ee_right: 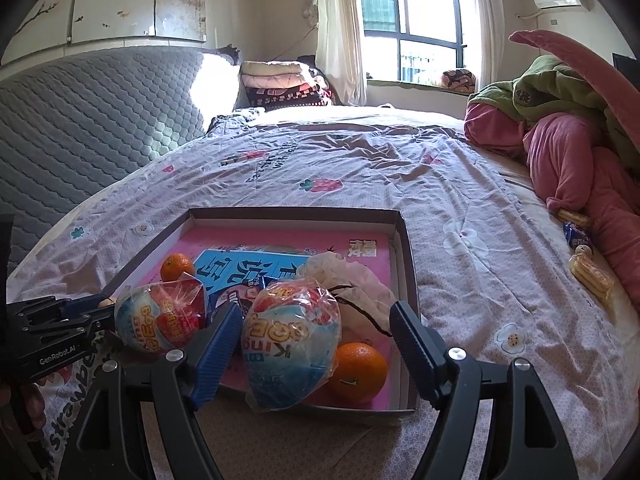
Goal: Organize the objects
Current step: 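Lower the walnut into the box and open the left tool while the right tool lowers the egg, then lower the King egg into the box and open the right tool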
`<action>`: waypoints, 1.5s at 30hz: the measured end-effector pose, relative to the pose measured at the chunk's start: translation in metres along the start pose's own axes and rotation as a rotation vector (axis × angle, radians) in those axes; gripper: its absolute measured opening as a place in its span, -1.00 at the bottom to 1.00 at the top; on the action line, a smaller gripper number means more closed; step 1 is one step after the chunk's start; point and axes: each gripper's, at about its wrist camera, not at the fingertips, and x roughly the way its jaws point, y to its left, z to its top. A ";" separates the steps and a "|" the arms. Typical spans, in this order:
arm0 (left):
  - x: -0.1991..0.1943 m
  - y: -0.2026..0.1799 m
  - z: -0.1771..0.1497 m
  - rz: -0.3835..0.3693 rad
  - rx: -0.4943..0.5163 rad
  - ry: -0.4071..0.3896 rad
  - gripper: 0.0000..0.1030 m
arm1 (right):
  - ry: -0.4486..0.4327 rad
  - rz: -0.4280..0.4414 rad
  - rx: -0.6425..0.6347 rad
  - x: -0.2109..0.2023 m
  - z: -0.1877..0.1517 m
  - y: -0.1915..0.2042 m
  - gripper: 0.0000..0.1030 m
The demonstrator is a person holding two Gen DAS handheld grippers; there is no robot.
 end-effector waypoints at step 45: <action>-0.044 -0.017 0.006 0.011 -0.008 -0.118 0.29 | -0.099 0.026 -0.001 -0.031 0.015 0.020 0.48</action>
